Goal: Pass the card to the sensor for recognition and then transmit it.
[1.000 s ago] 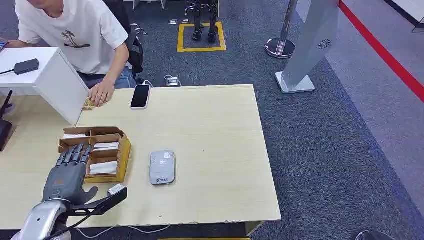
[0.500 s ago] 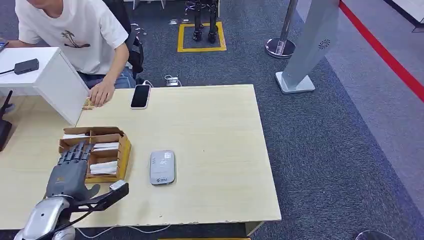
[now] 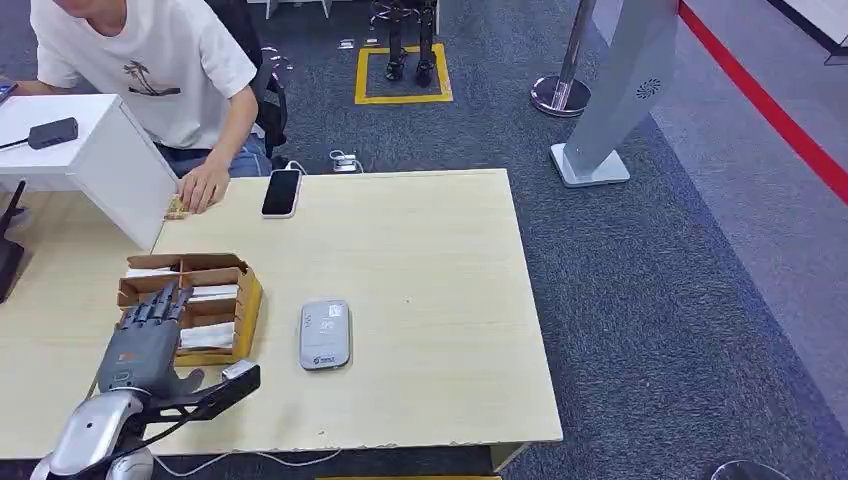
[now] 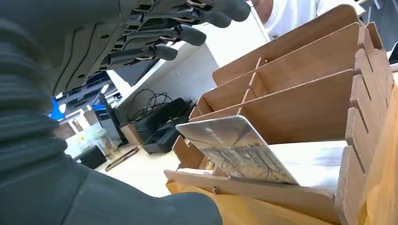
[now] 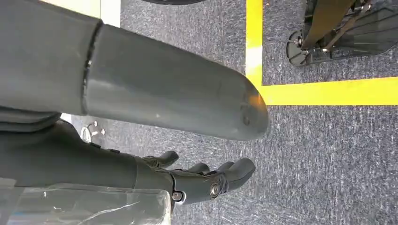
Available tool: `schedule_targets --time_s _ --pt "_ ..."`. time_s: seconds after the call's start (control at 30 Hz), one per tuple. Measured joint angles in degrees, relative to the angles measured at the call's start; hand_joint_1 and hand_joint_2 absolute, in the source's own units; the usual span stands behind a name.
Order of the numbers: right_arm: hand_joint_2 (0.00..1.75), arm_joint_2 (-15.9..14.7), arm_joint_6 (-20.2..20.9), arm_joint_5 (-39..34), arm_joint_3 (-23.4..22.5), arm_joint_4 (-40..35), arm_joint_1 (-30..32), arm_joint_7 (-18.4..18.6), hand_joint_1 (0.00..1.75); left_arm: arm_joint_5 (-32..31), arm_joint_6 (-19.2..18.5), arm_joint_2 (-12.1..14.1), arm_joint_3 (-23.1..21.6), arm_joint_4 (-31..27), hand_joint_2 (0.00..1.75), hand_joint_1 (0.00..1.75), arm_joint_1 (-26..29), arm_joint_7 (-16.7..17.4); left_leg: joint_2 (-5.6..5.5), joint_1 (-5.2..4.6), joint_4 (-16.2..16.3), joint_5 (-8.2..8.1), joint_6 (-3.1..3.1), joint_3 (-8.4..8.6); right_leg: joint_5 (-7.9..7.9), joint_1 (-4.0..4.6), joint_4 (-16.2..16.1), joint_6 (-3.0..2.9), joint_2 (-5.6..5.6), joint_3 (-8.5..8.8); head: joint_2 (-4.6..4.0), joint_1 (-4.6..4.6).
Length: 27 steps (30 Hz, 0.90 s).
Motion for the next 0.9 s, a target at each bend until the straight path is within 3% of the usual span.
schedule_targets --time_s 0.9 --pt "0.0 0.0 -0.4 -0.5 0.0 0.0 0.0 0.0 0.0 0.4 -2.4 1.7 0.0 0.5 1.75 0.0 -0.3 1.0 0.0 0.0 0.0 0.0 0.0 -0.01 0.0 0.0 0.0 0.0 0.0 0.0 0.0 0.0"
